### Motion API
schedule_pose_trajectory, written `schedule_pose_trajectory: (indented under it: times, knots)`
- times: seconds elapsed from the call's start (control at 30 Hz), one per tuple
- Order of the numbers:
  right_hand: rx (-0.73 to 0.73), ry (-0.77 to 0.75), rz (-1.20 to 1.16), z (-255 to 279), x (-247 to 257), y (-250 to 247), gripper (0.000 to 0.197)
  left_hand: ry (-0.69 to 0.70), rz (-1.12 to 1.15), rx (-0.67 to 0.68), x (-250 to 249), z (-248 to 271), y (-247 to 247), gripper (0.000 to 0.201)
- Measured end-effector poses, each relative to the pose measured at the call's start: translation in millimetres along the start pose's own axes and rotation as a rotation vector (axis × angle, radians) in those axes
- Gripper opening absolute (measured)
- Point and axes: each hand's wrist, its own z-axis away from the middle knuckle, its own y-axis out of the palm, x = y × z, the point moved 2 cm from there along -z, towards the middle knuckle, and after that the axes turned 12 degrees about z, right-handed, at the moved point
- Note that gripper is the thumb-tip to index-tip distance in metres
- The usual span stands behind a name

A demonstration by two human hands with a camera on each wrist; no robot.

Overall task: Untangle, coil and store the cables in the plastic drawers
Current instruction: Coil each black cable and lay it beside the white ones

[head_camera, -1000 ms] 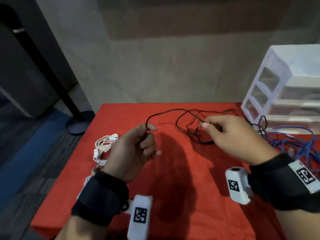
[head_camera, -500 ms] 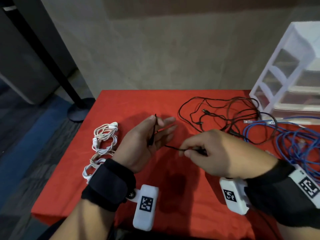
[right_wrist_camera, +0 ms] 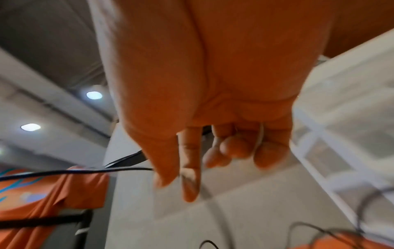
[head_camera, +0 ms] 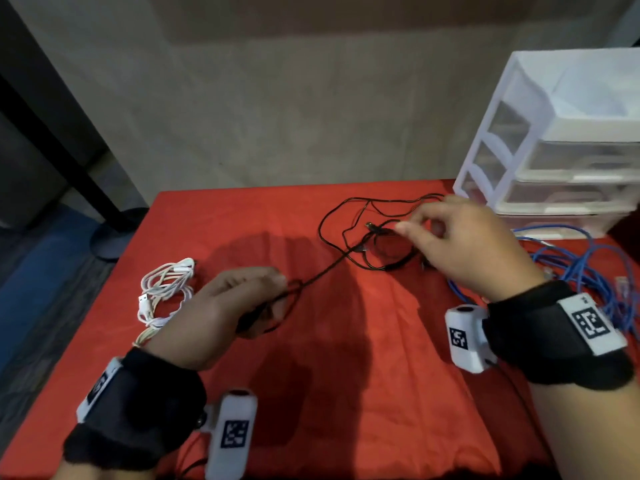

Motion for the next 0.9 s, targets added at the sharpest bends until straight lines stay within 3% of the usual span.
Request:
schedule_pose_trajectory:
  times: [0.07, 0.13, 0.17, 0.23, 0.27, 0.33, 0.37, 0.43, 0.5, 0.57, 0.63, 0.77, 0.83, 0.9]
  knots:
    - [0.060, 0.046, -0.145, 0, -5, 5, 0.021, -0.086, -0.093, 0.192, 2, 5, 12, 0.037]
    - [0.043, 0.021, -0.300, 2, 3, 4, 0.016, -0.042, -0.232, 0.251, 4, 3, 22, 0.042]
    - [0.022, -0.005, -0.396, 3, 10, 0, 0.015, 0.055, -0.328, 0.195, 6, -1, 24, 0.048]
    - [0.001, -0.031, -0.597, 6, 25, -16, 0.022, 0.296, -0.546, -0.067, 8, -9, 19, 0.054]
    - [-0.007, -0.038, -0.665, 7, 32, -25, 0.024, 0.404, -0.624, -0.223, 6, -12, 14, 0.049]
    - [-0.033, -0.096, -0.682, 10, 44, -40, 0.018, 0.610, -0.661, -0.480, -6, -12, 11, 0.020]
    - [-0.012, -0.143, -0.653, 13, 50, -44, 0.015, 0.685, -0.654, -0.503, -14, -10, 15, 0.010]
    - [0.113, -0.265, -0.539, 19, 67, -47, 0.019, 0.777, -0.652, -0.382, -25, -11, 30, 0.038]
    - [0.202, -0.383, -0.442, 25, 80, -47, 0.022, 0.773, -0.575, -0.186, -30, -14, 49, 0.044]
    - [0.147, -0.390, -0.503, 25, 83, -53, 0.021, 0.656, -0.411, -0.104, -28, -17, 59, 0.028]
    - [0.039, -0.273, -0.698, 18, 72, -59, 0.022, 0.547, -0.366, -0.105, -19, -23, 54, 0.021]
    - [-0.227, 0.074, -0.873, 0, 24, -58, 0.020, 0.444, -0.574, -0.172, -3, -34, 12, 0.028]
    - [-0.268, 0.163, -0.712, -5, 2, -52, 0.018, 0.412, -0.583, -0.265, -1, -38, -9, 0.025]
    - [-0.290, 0.125, -0.322, -5, -5, -47, 0.018, 0.444, -0.583, -0.334, -5, -39, -14, 0.024]
